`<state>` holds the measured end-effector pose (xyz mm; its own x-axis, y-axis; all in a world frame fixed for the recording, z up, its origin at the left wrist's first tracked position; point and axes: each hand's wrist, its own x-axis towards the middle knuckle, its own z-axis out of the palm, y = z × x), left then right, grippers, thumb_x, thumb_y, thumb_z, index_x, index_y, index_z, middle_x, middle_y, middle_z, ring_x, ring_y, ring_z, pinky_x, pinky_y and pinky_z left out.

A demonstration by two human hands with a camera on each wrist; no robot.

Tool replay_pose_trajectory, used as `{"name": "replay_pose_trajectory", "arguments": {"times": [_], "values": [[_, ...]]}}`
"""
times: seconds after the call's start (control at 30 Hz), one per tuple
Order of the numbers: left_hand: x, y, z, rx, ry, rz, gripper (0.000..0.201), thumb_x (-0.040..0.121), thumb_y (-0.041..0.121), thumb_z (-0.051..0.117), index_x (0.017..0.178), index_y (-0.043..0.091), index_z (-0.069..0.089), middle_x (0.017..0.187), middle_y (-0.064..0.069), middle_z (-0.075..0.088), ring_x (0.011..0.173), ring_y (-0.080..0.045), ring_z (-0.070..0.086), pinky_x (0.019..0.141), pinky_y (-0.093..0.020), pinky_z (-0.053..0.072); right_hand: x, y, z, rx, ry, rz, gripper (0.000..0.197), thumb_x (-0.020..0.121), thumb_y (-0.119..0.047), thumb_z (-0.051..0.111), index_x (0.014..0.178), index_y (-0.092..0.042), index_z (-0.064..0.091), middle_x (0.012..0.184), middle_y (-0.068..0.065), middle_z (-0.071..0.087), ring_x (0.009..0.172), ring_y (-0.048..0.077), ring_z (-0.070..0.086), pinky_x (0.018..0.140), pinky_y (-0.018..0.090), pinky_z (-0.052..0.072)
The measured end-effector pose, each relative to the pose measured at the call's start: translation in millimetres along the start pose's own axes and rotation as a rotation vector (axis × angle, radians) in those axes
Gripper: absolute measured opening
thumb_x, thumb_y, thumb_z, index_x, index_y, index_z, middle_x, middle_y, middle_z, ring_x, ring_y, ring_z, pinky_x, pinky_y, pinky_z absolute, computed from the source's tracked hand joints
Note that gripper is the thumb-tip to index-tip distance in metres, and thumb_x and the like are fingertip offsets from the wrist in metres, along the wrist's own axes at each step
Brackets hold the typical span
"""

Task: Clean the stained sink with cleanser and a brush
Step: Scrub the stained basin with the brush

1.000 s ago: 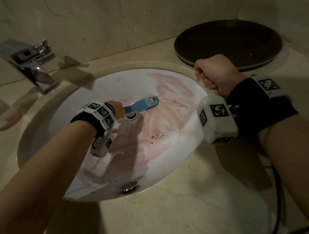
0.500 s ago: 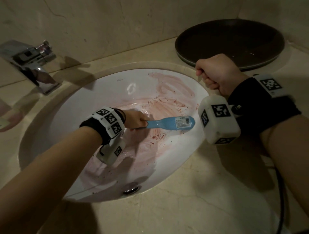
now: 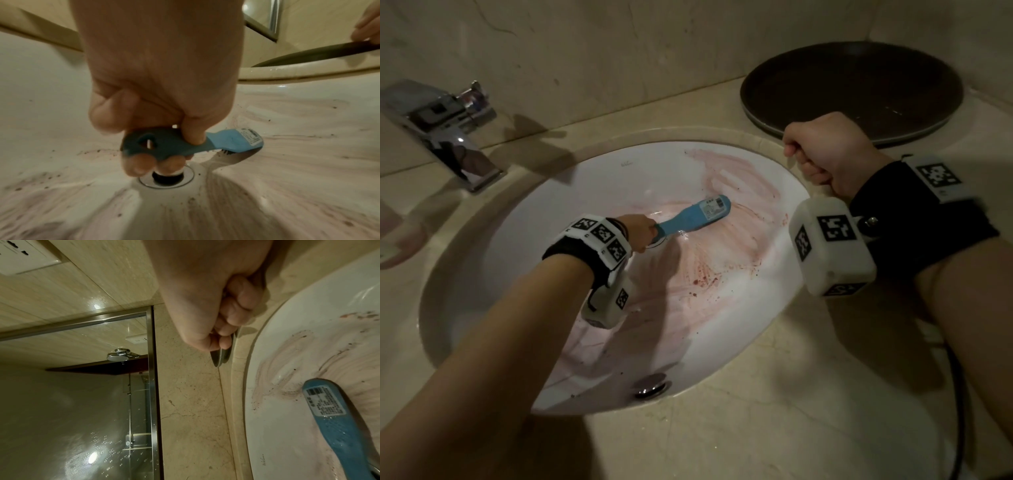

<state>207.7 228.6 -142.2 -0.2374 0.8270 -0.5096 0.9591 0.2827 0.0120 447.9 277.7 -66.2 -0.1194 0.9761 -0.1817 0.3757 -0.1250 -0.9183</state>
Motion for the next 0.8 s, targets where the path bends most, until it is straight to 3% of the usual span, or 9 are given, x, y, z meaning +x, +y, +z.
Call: {"name": "replay_pose_trajectory", "arguments": {"times": [0.07, 0.17, 0.2, 0.3, 0.37, 0.43, 0.57, 0.7, 0.8], "values": [[-4, 3, 4, -0.002, -0.050, 0.086, 0.027, 0.101, 0.019, 0.034, 0.113, 0.009, 0.056, 0.070, 0.002, 0.048, 0.057, -0.012, 0.044, 0.052, -0.019, 0.036, 0, 0, 0, 0.007, 0.004, -0.004, 0.027, 0.084, -0.013, 0.046, 0.057, -0.014, 0.047, 0.050, -0.001, 0.033, 0.024, 0.004, 0.022, 0.030, 0.013, 0.014], [-15, 21, 14, 0.096, -0.138, 0.214, 0.022, 0.101, 0.018, 0.035, 0.084, 0.025, 0.047, 0.073, 0.006, 0.047, 0.075, -0.012, 0.046, 0.070, -0.022, 0.036, 1, 1, 0, 0.002, 0.011, 0.000, 0.026, 0.084, -0.014, 0.047, 0.057, -0.014, 0.048, 0.050, -0.001, 0.034, 0.026, 0.005, 0.023, 0.031, 0.013, 0.015], [-18, 26, 18, 0.098, -0.164, 0.246, 0.024, 0.101, 0.016, 0.035, 0.082, 0.026, 0.046, 0.072, 0.009, 0.046, 0.080, -0.012, 0.046, 0.075, -0.023, 0.034, 1, 1, 0, -0.005, 0.011, 0.003, 0.026, 0.084, -0.014, 0.047, 0.058, -0.014, 0.048, 0.050, -0.002, 0.035, 0.027, 0.005, 0.024, 0.031, 0.014, 0.016], [-16, 25, 21, 0.111, -0.137, 0.245, 0.024, 0.101, 0.017, 0.034, 0.113, 0.017, 0.056, 0.085, 0.006, 0.049, 0.086, -0.013, 0.045, 0.079, -0.025, 0.035, 2, 1, 0, -0.001, 0.015, 0.006, 0.025, 0.083, -0.014, 0.047, 0.058, -0.014, 0.049, 0.045, -0.003, 0.035, 0.026, 0.005, 0.024, 0.030, 0.013, 0.016], [-15, 17, 15, 0.207, -0.045, 0.187, 0.028, 0.101, 0.023, 0.034, 0.120, 0.018, 0.054, 0.098, 0.000, 0.051, 0.089, -0.015, 0.047, 0.077, -0.026, 0.035, 3, 1, 0, 0.002, 0.018, 0.004, 0.025, 0.082, -0.014, 0.047, 0.057, -0.014, 0.049, 0.045, -0.004, 0.035, 0.026, 0.005, 0.024, 0.030, 0.012, 0.016], [-15, 7, 6, 0.295, 0.045, 0.118, 0.028, 0.100, 0.027, 0.033, 0.119, 0.023, 0.054, 0.105, 0.000, 0.056, 0.093, -0.018, 0.051, 0.078, -0.027, 0.036, 3, 1, 0, -0.016, 0.019, 0.008, 0.024, 0.082, -0.015, 0.047, 0.059, -0.015, 0.050, 0.049, -0.003, 0.036, 0.029, 0.006, 0.026, 0.031, 0.012, 0.018], [-17, -9, -14, 0.374, 0.138, -0.032, 0.030, 0.098, 0.028, 0.030, 0.110, 0.017, 0.056, 0.102, -0.003, 0.057, 0.094, -0.023, 0.053, 0.078, -0.027, 0.039, 3, 2, -1, -0.005, 0.013, 0.006, 0.023, 0.083, -0.014, 0.047, 0.060, -0.014, 0.050, 0.051, -0.002, 0.036, 0.029, 0.005, 0.026, 0.031, 0.011, 0.018], [-12, -19, -20, 0.346, 0.124, -0.113, 0.035, 0.098, 0.029, 0.030, 0.114, 0.012, 0.057, 0.117, -0.009, 0.059, 0.100, -0.026, 0.055, 0.083, -0.029, 0.042, 3, 2, -2, 0.003, 0.016, 0.005, 0.023, 0.082, -0.014, 0.047, 0.060, -0.014, 0.050, 0.051, -0.002, 0.037, 0.028, 0.005, 0.026, 0.031, 0.012, 0.018], [-10, -20, -21, 0.323, 0.100, -0.115, 0.035, 0.098, 0.033, 0.032, 0.111, 0.012, 0.057, 0.108, -0.008, 0.059, 0.090, -0.024, 0.051, 0.080, -0.029, 0.041, 3, 1, -1, -0.002, 0.022, 0.004, 0.024, 0.082, -0.014, 0.047, 0.059, -0.014, 0.050, 0.050, -0.002, 0.037, 0.028, 0.006, 0.026, 0.031, 0.013, 0.018]]}}
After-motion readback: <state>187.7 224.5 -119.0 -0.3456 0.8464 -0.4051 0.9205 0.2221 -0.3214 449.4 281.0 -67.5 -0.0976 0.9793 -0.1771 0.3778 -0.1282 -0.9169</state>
